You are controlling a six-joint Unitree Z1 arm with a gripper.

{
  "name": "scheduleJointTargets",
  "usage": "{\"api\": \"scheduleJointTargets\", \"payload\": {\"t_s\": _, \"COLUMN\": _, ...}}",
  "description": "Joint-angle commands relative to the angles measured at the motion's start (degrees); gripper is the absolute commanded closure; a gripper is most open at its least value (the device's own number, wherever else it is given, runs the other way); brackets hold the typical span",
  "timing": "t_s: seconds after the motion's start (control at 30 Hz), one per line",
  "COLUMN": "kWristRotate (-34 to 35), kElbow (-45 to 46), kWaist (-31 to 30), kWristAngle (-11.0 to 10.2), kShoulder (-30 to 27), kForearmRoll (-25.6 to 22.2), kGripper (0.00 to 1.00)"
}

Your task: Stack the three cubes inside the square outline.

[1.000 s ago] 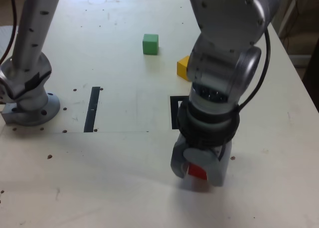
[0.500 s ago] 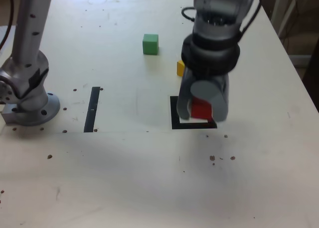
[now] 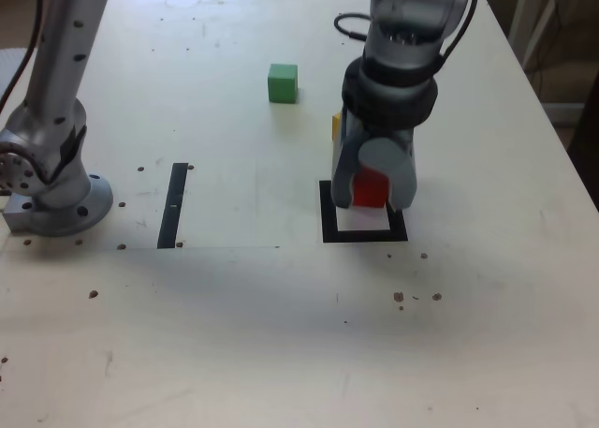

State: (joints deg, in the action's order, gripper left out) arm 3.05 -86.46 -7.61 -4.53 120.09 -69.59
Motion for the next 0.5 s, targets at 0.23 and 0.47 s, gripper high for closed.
{"api": "scheduleJointTargets", "payload": {"t_s": 0.23, "kWristRotate": 1.16, "kElbow": 4.35, "kWaist": -0.04, "kWristAngle": 1.55, "kShoulder": -0.06, "kForearmRoll": 4.95, "kGripper": 0.64}}
{"api": "scheduleJointTargets", "payload": {"t_s": 0.47, "kWristRotate": 1.34, "kElbow": 5.87, "kWaist": -0.04, "kWristAngle": 1.64, "kShoulder": -1.5, "kForearmRoll": 5.52, "kGripper": 0.64}}
